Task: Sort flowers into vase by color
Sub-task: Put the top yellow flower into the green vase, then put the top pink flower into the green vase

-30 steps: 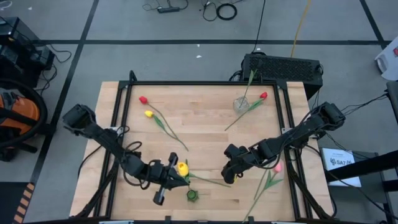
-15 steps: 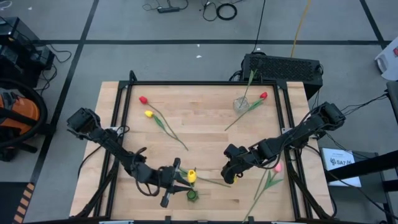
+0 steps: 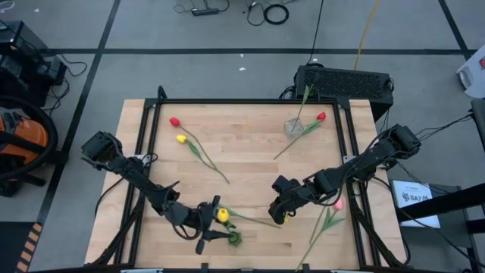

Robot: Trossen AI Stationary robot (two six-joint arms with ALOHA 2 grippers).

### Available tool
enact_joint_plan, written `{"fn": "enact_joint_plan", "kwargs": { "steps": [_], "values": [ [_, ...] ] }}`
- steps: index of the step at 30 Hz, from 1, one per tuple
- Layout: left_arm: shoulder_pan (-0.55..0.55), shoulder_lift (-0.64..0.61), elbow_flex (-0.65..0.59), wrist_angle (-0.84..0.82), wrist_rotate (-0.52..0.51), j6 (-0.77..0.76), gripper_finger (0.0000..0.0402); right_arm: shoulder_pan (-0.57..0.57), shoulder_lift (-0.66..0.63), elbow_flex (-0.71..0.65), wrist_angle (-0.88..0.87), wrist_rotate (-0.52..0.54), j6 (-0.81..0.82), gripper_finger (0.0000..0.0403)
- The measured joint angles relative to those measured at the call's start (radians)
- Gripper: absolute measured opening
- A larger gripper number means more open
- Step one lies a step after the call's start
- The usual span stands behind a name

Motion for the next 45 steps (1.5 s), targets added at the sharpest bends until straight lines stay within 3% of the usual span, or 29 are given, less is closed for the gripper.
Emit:
{"fn": "enact_joint_plan", "kwargs": {
  "steps": [7,14,22,27,32,36,40,45],
  "values": [
    [0.000,0.000,0.000,-0.002,0.029,0.000,0.0198,0.000,0.000,0.000,-0.001,0.000,0.054,0.0000],
    [0.000,-0.009,0.000,-0.018,0.068,0.000,0.0205,0.000,-0.004,0.000,-0.003,0.004,0.078,0.0000],
    [0.002,-0.191,0.001,-0.362,0.057,-0.052,0.0205,0.000,-0.004,0.000,-0.004,0.004,0.085,0.0000],
    [0.000,-0.300,0.001,-0.570,0.035,-0.061,0.0206,0.000,-0.031,0.000,-0.053,0.003,0.210,0.0000],
    [0.000,-0.382,0.001,-0.718,-0.016,-0.173,0.0206,0.007,-0.118,0.059,-0.331,0.008,0.390,0.0000],
    [0.001,-0.432,0.001,-0.831,-0.064,-0.328,0.0206,0.020,-0.184,0.108,-0.623,0.001,0.647,0.0000],
    [0.001,-0.446,0.001,-0.919,-0.087,-0.424,0.0205,0.030,-0.209,0.107,-0.851,-0.072,0.831,0.0000],
    [0.001,-0.445,0.001,-0.947,-0.087,-0.427,0.0205,0.081,-0.204,0.106,-0.934,-0.124,0.946,0.0000]
  ]
}}
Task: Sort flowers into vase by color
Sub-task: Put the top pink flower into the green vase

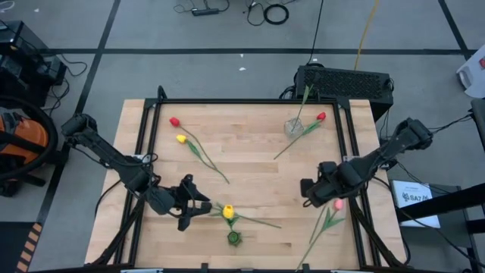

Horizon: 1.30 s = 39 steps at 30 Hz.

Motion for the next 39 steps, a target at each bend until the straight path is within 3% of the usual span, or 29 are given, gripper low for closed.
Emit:
{"fn": "enact_joint_plan", "kwargs": {
  "steps": [12,20,25,39],
  "values": [
    [0.000,0.000,0.000,0.005,0.000,0.000,0.0205,0.103,0.000,-0.023,-0.029,-0.005,0.173,0.0054],
    [0.000,0.000,0.000,0.016,0.000,-0.001,0.0206,0.117,0.000,-0.249,0.235,-0.027,0.205,0.0102],
    [0.000,0.000,0.000,0.014,0.013,-0.026,0.0206,0.108,0.001,-0.347,0.254,-0.113,0.219,0.0124],
    [0.000,0.000,0.000,0.011,0.024,-0.026,0.0206,0.108,-0.003,-0.538,0.487,-0.104,0.224,0.0130]
  ]
}}
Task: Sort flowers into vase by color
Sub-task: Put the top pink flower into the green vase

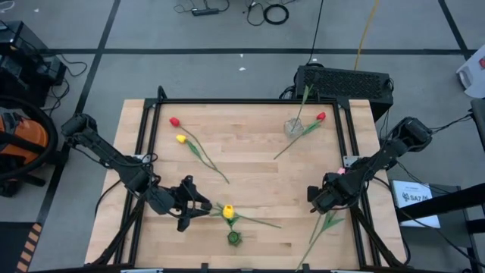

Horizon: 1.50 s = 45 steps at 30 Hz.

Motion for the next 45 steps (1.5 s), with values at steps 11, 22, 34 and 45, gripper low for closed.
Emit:
{"fn": "enact_joint_plan", "kwargs": {
  "steps": [11,22,34,45],
  "values": [
    [0.000,0.000,0.000,0.001,-0.008,0.001,0.0206,0.001,-0.001,-0.039,0.036,0.130,-0.023,0.0047],
    [0.003,0.000,0.000,0.001,-0.050,0.002,0.0206,0.016,0.013,0.029,0.108,0.396,-0.119,0.0003],
    [0.025,0.000,-0.001,-0.008,-0.079,0.011,0.0206,0.061,0.006,0.388,0.196,1.029,-0.810,0.0001],
    [0.055,0.000,-0.001,-0.008,-0.079,0.011,0.0206,0.131,0.021,0.489,0.969,1.051,-1.832,0.0000]
  ]
}}
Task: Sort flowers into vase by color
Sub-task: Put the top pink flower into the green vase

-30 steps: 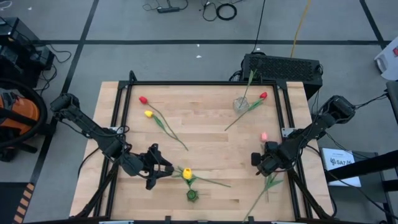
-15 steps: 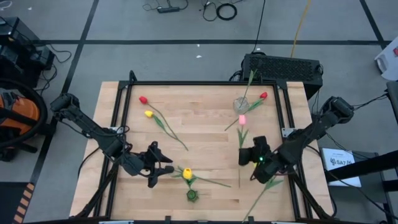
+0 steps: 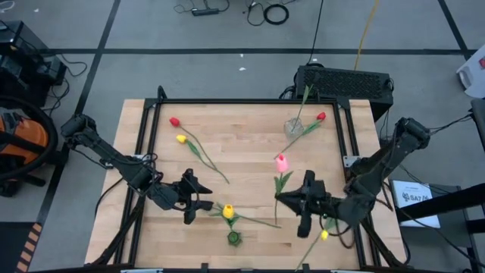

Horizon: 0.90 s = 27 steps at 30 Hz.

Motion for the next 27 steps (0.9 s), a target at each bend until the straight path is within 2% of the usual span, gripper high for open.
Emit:
{"fn": "enact_joint_plan", "kwargs": {
  "steps": [3,8,14,17,21,27],
  "values": [
    [0.000,0.000,0.000,0.002,0.000,0.000,0.0206,0.000,0.051,0.000,0.202,-0.037,-0.162,0.0000],
    [0.000,0.000,0.000,0.003,0.000,-0.002,0.0206,-0.034,0.204,0.001,0.572,-0.209,-0.400,0.0000],
    [-0.001,0.000,0.000,0.011,0.000,-0.003,0.0206,-0.066,0.365,0.000,0.900,-0.311,-0.641,0.0000],
    [-0.001,0.000,0.000,0.010,0.001,-0.003,0.0206,-0.088,0.407,0.000,0.962,-0.386,-0.624,0.0000],
    [-0.001,0.000,0.000,0.010,0.001,-0.003,0.0206,-0.123,0.436,0.000,0.961,-0.449,-0.545,0.0000],
    [-0.001,0.000,0.000,0.009,0.001,-0.003,0.0206,-0.155,0.463,0.001,0.862,-0.484,-0.492,0.0000]
  ]
}}
